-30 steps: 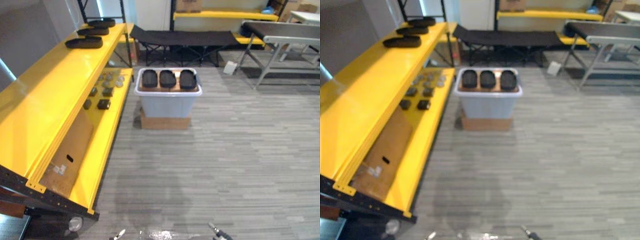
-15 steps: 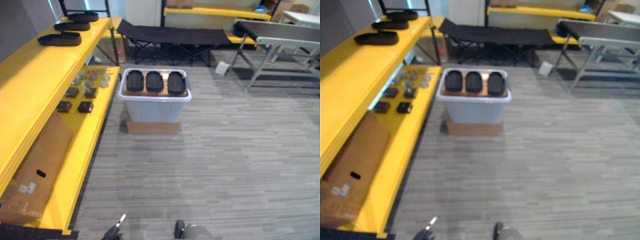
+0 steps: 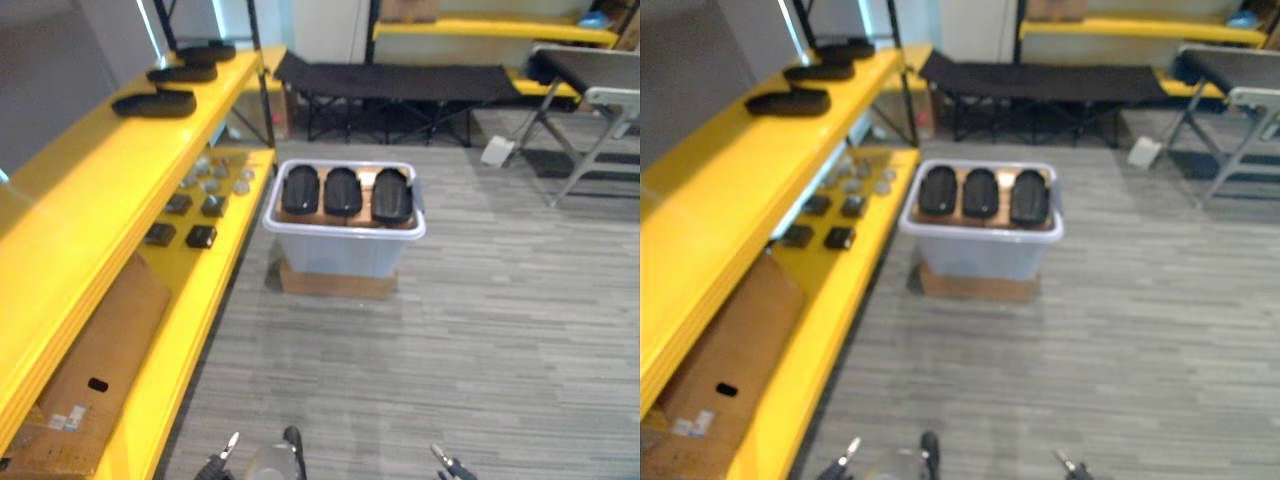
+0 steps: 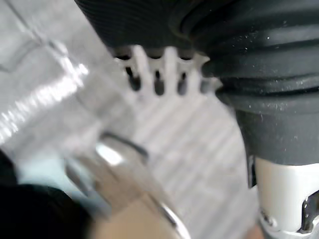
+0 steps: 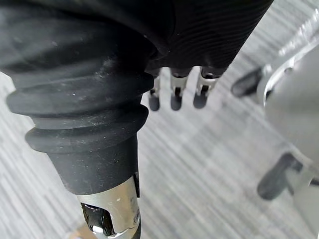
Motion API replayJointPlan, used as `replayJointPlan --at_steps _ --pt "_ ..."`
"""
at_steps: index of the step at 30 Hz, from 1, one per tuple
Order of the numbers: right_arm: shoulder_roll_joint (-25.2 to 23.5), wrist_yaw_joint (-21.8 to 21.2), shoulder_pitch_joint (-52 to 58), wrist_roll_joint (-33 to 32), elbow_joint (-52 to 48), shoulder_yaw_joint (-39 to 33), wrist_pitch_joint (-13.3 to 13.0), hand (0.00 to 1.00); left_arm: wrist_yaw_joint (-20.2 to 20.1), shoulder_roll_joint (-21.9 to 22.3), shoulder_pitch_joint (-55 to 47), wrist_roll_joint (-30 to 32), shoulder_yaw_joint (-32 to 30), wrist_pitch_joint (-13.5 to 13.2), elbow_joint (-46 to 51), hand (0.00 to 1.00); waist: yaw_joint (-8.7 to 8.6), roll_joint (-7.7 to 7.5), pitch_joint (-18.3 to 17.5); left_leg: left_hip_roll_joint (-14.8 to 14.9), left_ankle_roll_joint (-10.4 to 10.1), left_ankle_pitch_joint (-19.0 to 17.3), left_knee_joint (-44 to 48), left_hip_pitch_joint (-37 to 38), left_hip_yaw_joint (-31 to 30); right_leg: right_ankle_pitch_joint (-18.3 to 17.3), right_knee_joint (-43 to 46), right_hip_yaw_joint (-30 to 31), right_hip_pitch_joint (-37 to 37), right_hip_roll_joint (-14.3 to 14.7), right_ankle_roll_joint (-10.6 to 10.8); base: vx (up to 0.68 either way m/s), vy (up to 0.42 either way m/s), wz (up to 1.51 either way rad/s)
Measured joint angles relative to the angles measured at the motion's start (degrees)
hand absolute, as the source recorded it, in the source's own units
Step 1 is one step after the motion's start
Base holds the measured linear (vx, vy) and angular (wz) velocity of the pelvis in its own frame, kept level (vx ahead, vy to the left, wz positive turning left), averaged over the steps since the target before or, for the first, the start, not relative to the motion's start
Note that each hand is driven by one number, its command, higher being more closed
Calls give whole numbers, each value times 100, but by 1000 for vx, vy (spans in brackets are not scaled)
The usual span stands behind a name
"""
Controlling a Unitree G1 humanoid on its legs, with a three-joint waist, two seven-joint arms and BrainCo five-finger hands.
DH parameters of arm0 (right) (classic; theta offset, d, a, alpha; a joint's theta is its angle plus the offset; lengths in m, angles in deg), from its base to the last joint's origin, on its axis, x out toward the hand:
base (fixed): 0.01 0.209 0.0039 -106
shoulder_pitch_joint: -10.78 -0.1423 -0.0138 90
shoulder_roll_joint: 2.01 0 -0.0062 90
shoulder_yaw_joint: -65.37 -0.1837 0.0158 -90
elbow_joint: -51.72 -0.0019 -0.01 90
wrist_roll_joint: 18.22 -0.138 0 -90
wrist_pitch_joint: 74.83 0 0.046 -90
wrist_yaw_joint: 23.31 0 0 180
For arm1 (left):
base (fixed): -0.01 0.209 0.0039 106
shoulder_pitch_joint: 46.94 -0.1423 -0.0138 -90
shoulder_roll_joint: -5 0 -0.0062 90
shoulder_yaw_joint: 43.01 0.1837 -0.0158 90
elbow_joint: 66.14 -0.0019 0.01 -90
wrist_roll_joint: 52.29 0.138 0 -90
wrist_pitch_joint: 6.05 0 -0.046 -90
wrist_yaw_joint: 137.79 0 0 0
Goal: Walk over and take plastic housings, then place them on the shelf
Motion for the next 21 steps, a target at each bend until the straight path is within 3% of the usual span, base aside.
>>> replayJointPlan --at_steps 1,2,5,6,9,10,11,13,14,15,16,17,18,19,21 --pt "-27 -14 -58 -2 109 96 29 0 -1 -43 36 126 78 -10 -4 0 -2 21 98 2 -47 -65 -179 406 21 49 1356 152 -553 -141 224 431 250 2" --pt "-78 -13 -23 -3 127 82 -54 0 4 -73 5 161 168 -21 -6 0 -40 46 130 3 -60 -116 -293 713 31 -134 1804 116 -800 -209 196 369 185 -6" --pt "-63 -113 -8 29 127 101 -43 0 -66 -216 48 155 424 -54 -3 0 -89 -19 71 13 -122 -153 -707 1332 72 -329 1326 -249 -1131 -169 44 386 88 11" --pt "-75 -123 -11 16 100 80 -58 0 -132 -242 279 150 547 -58 1 0 -110 -17 67 29 -164 -178 -895 1498 32 -296 476 -397 -1425 -86 58 359 -4 17" --pt "-78 -128 -16 29 55 -25 -48 0 -175 -175 593 48 539 -104 4 0 -208 93 65 239 -449 -359 -898 1627 58 253 -908 -404 -1825 128 2 346 -44 6" --pt "-110 -138 20 87 55 -28 -29 0 -184 -155 656 -53 529 -151 37 0 -223 125 85 360 -633 -470 -859 1784 154 672 -1354 -410 -1836 264 -76 410 -113 -15" --pt "-152 -146 87 206 49 -54 13 0 -199 -122 631 -178 483 -169 132 0 -211 85 61 420 -837 -600 -816 1946 263 1192 -1550 -425 -1825 364 -134 417 -135 -22" --pt "-178 -136 243 302 49 -7 96 0 -245 -58 585 -193 447 -169 278 0 -205 -113 -62 383 -1089 -812 -774 2215 344 1776 -1413 -432 -1741 364 -458 580 -273 -20" --pt "-49 -123 259 265 45 -28 143 0 -251 205 590 -239 417 -163 277 0 -176 216 -80 690 -1197 -965 -729 2334 373 1462 -1242 -553 -1728 599 -432 590 -287 -11" --pt "10 -103 259 268 41 -1 156 0 -253 271 592 -321 414 -159 274 0 -213 226 -139 764 -1221 -962 -630 2293 369 1284 -1182 -549 -1719 643 -455 445 -232 -18" --pt "71 -85 218 266 22 1 193 0 -245 462 621 -418 415 -149 272 0 -229 339 -112 895 -1266 -935 -218 2217 358 1050 -1093 -536 -1718 757 -489 402 -247 -14" --pt "84 -77 233 257 -23 41 192 0 -240 580 610 -447 374 -128 282 0 -217 450 -167 1098 -1320 -899 515 1906 288 885 -1030 -520 -1674 879 -561 408 -268 -21" --pt "112 -76 236 269 -53 103 196 0 -234 603 620 -478 299 -109 282 0 -236 468 -180 1225 -1311 -826 1093 1633 243 796 -1070 -503 -1603 925 -582 365 -234 -8" --pt "156 -74 230 349 -92 187 203 0 -194 629 630 -570 177 -85 279 0 -265 498 -138 1518 -1184 -634 2507 994 22 672 -1249 -500 -1345 1052 -633 288 -158 1" --pt "195 -60 196 539 -72 198 181 0 -184 600 624 -641 97 -123 292 0 -208 544 -88 1738 -1168 -707 3657 467 -65 614 -1516 -512 -794 1177 -655 348 -155 -4"
